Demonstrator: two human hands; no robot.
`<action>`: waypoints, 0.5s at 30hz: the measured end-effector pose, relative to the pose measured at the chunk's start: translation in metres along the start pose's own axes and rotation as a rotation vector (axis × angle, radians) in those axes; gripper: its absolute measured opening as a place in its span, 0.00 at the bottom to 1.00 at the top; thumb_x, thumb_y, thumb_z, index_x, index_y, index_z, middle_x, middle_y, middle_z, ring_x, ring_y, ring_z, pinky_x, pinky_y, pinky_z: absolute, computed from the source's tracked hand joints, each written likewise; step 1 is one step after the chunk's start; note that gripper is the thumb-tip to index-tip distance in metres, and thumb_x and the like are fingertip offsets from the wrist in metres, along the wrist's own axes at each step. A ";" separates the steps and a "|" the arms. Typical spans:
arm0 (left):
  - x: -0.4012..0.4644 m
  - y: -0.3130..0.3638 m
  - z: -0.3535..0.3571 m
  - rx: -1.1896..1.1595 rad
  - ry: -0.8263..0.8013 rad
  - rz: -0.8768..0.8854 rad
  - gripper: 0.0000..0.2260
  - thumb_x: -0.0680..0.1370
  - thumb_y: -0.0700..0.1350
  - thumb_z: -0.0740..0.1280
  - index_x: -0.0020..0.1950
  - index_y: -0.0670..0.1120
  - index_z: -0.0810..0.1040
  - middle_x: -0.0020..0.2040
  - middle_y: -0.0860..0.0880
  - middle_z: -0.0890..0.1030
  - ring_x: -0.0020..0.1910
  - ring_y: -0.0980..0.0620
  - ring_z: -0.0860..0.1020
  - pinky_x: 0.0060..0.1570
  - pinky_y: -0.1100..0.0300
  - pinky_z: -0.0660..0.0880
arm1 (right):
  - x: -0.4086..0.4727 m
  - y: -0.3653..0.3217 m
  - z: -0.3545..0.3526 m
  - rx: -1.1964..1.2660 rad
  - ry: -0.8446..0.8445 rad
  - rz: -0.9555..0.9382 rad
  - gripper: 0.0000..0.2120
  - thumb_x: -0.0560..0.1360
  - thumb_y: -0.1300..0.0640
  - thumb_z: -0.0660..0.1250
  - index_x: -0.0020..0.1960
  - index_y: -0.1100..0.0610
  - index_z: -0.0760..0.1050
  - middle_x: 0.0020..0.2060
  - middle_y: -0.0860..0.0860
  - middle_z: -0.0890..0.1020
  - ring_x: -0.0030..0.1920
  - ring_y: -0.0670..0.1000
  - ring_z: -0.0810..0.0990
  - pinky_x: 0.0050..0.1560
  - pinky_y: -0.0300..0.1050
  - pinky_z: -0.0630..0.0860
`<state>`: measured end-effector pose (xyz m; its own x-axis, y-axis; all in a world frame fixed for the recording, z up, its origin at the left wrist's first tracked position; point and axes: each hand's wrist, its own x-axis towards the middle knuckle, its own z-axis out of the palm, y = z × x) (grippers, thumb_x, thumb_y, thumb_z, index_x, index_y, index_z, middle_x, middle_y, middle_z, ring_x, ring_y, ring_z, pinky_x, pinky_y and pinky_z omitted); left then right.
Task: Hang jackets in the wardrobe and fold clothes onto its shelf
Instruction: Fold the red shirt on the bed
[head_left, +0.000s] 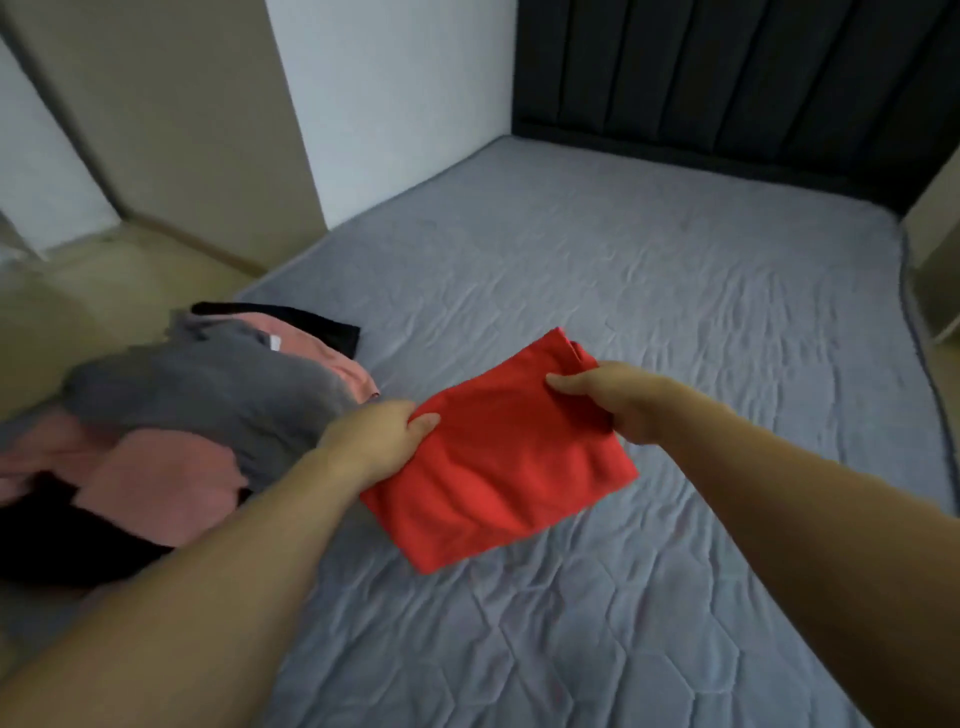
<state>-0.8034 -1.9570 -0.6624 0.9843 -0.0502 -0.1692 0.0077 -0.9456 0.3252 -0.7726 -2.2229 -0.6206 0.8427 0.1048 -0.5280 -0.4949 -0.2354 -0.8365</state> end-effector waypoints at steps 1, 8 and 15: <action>-0.004 0.003 -0.029 0.071 0.040 0.039 0.18 0.80 0.64 0.54 0.47 0.51 0.72 0.57 0.42 0.80 0.57 0.41 0.78 0.51 0.53 0.72 | -0.013 -0.017 0.004 0.056 -0.028 -0.017 0.07 0.76 0.57 0.69 0.52 0.58 0.79 0.38 0.52 0.86 0.37 0.49 0.84 0.42 0.44 0.81; -0.108 -0.013 -0.402 0.408 0.311 0.066 0.19 0.82 0.61 0.51 0.54 0.48 0.71 0.54 0.42 0.81 0.54 0.41 0.79 0.50 0.50 0.75 | -0.185 -0.326 0.074 0.069 -0.295 -0.090 0.05 0.75 0.61 0.67 0.50 0.59 0.80 0.43 0.54 0.86 0.41 0.50 0.85 0.43 0.45 0.81; -0.251 -0.082 -0.697 0.669 0.613 -0.010 0.18 0.82 0.60 0.49 0.54 0.49 0.69 0.47 0.45 0.83 0.47 0.42 0.81 0.36 0.54 0.66 | -0.349 -0.557 0.230 -0.059 -0.411 -0.500 0.16 0.70 0.74 0.67 0.55 0.62 0.79 0.49 0.59 0.84 0.48 0.57 0.84 0.46 0.45 0.82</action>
<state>-0.9284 -1.6426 0.0022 0.9074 -0.0416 0.4181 0.1014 -0.9440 -0.3139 -0.8404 -1.9063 -0.0042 0.8129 0.5738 -0.0994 -0.0410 -0.1139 -0.9926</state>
